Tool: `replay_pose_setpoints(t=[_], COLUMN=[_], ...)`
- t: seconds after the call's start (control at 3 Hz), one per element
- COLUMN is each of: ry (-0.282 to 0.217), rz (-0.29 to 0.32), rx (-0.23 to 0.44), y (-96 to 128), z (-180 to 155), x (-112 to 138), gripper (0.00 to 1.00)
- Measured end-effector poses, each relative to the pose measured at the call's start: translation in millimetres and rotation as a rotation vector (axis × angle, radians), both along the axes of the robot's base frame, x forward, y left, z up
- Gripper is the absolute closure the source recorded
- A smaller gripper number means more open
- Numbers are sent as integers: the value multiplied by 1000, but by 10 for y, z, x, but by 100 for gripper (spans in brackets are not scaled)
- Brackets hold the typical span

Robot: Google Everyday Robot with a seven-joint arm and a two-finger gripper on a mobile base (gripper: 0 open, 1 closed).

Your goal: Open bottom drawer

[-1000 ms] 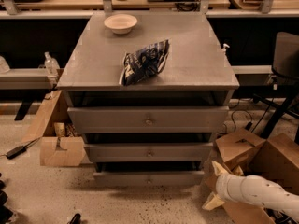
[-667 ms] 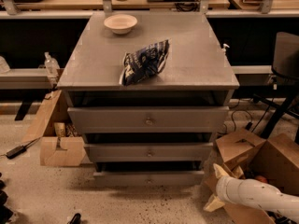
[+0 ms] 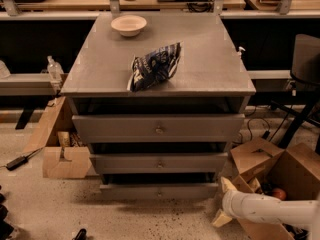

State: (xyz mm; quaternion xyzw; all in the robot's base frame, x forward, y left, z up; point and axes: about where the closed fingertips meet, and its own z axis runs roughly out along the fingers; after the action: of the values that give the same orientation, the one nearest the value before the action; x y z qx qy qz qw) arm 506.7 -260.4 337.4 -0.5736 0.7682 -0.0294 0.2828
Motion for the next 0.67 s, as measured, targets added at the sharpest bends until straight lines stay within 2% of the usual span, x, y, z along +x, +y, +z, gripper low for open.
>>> replay_pose_setpoints(t=[0.33,0.67], ry=[-20,-38], rz=[22,44], rx=[-101,-152], y=[109,211], z=[-448,-646], x=[271,468], gripper=[0,0])
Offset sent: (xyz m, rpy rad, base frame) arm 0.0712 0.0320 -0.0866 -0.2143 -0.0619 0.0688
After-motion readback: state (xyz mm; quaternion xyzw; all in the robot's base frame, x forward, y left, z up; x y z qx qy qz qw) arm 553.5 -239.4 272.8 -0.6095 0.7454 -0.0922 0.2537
